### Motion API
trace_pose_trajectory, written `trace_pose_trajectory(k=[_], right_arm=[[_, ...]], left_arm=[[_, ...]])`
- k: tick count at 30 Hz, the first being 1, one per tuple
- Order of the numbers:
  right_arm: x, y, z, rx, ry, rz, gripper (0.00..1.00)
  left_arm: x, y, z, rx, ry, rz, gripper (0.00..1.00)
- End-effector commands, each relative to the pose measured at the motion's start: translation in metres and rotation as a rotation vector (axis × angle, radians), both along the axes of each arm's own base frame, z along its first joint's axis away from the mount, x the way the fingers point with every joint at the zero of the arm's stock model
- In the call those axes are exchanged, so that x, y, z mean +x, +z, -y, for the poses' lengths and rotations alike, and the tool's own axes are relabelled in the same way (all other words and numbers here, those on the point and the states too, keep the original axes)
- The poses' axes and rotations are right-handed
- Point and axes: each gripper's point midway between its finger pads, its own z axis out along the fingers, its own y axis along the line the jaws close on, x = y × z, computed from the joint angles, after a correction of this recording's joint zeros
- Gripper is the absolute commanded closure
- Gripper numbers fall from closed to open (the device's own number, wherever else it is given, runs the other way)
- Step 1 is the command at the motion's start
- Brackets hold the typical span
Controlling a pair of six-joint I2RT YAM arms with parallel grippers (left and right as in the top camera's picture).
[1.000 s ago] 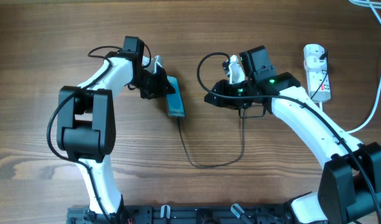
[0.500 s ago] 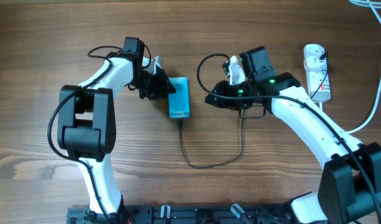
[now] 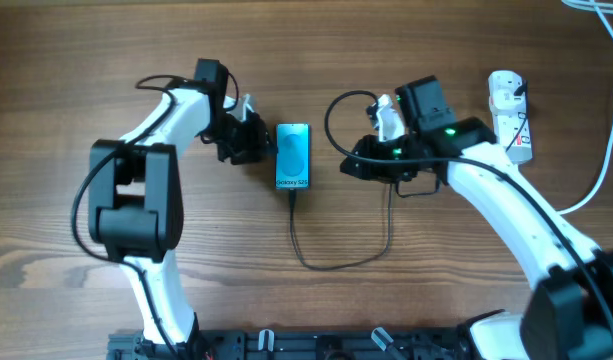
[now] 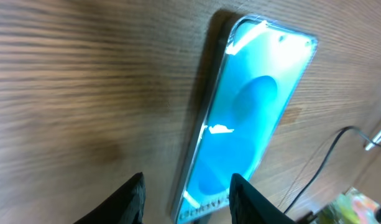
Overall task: Plug charger to phone and switch on socket
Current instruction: 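Lower the phone flat onto the table with the left gripper and release, then move the right gripper to the power strip's rocker switch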
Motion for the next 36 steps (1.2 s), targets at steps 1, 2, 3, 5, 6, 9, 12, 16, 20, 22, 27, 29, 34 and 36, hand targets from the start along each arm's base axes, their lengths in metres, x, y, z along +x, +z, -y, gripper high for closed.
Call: trace_pose_trajectory(k=[1, 2, 3, 5, 6, 9, 12, 16, 20, 22, 27, 29, 34, 36], right_arm=[[-0.001, 0.05, 0.015, 0.006, -0.003, 0.154, 0.67], [-0.004, 0.058, 0.023, -0.001, -0.023, 0.172, 0.67], [-0.006, 0.065, 0.03, -0.008, -0.042, 0.19, 0.67], [-0.011, 0.085, 0.053, -0.019, -0.109, 0.236, 0.66], [-0.013, 0.097, 0.068, -0.021, -0.15, 0.269, 0.65], [-0.017, 0.126, 0.125, -0.066, -0.305, 0.324, 0.64], [-0.019, 0.144, 0.174, -0.143, -0.407, 0.333, 0.64], [-0.013, 0.172, 0.255, -0.222, -0.615, 0.331, 0.64], [0.002, 0.163, 0.316, -0.236, -0.773, 0.3, 0.67], [0.015, 0.146, 0.339, -0.226, -0.82, 0.258, 0.71], [0.055, 0.1, 0.386, -0.193, -0.916, 0.187, 0.96], [0.07, 0.078, 0.398, -0.164, -0.959, 0.148, 0.96], [0.095, 0.029, 0.411, -0.106, -0.965, 0.081, 0.96], [0.102, 0.003, 0.415, -0.098, -0.955, 0.042, 0.96]], left_arm=[[0.028, 0.114, -0.014, 0.049, 0.016, 0.308, 0.56], [0.026, 0.145, -0.014, 0.041, 0.019, 0.384, 0.54], [0.022, 0.167, -0.014, 0.035, 0.021, 0.439, 0.5], [0.009, 0.218, -0.016, 0.02, 0.027, 0.569, 0.27], [0.001, 0.241, -0.017, 0.014, 0.03, 0.631, 0.12], [-0.024, 0.292, -0.019, -0.003, 0.035, 0.77, 0.0], [-0.034, 0.307, -0.02, -0.008, 0.037, 0.812, 0.0], [-0.034, 0.307, -0.02, -0.009, 0.037, 0.814, 0.0], [-0.034, 0.306, -0.02, -0.008, 0.037, 0.811, 0.0], [-0.034, 0.306, -0.02, -0.008, 0.037, 0.81, 0.0], [-0.034, 0.306, -0.02, -0.008, 0.037, 0.81, 0.0], [-0.034, 0.306, -0.02, -0.008, 0.037, 0.81, 0.0], [-0.034, 0.306, -0.02, -0.008, 0.037, 0.81, 0.0], [-0.034, 0.306, -0.02, -0.008, 0.037, 0.81, 0.0]])
